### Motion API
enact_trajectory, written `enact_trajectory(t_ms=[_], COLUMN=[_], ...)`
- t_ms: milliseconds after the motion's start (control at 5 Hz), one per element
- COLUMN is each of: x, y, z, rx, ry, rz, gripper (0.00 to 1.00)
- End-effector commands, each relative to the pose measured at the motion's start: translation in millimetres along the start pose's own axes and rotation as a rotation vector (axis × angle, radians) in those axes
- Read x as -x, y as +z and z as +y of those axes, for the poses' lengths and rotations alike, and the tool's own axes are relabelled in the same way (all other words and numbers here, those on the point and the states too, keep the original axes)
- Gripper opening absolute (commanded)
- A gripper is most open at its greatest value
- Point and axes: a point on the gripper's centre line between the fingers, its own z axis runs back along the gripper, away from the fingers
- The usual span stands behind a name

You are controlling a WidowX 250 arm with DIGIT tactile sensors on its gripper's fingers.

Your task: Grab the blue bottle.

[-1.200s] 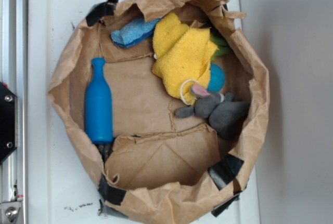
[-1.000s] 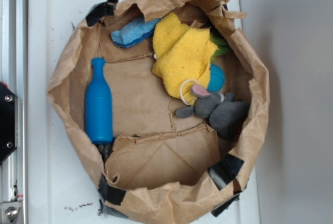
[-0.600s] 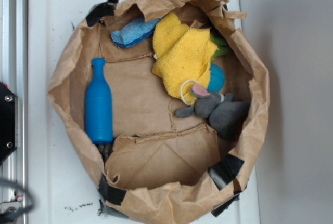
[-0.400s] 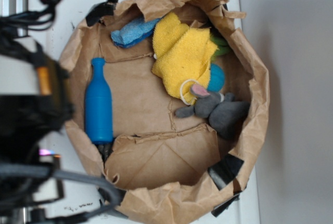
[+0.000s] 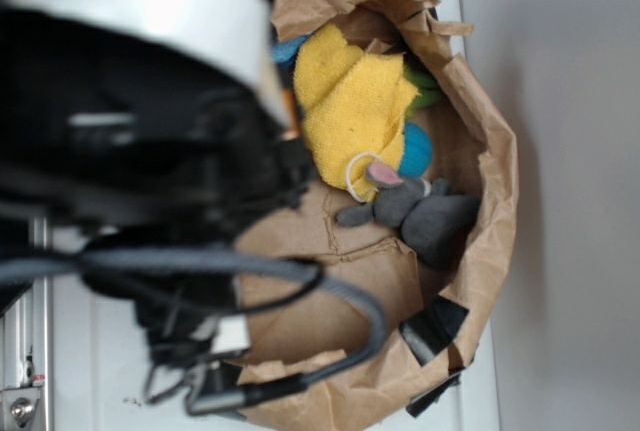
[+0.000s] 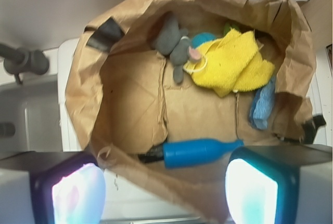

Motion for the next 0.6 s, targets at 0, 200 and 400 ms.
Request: enact_trajectory(t_ms=[0,200,400], x=[-11.0,-9.2,-7.4], y=[8.7,6.9,2.8], z=[8.7,10.0,12.8], rx=[-0.003,-0.01,-0.03], ry=[0.05,0.058,0.252], rz=[-0.049,-0.05,-0.044], gripper=[1.0,1.0,1.0])
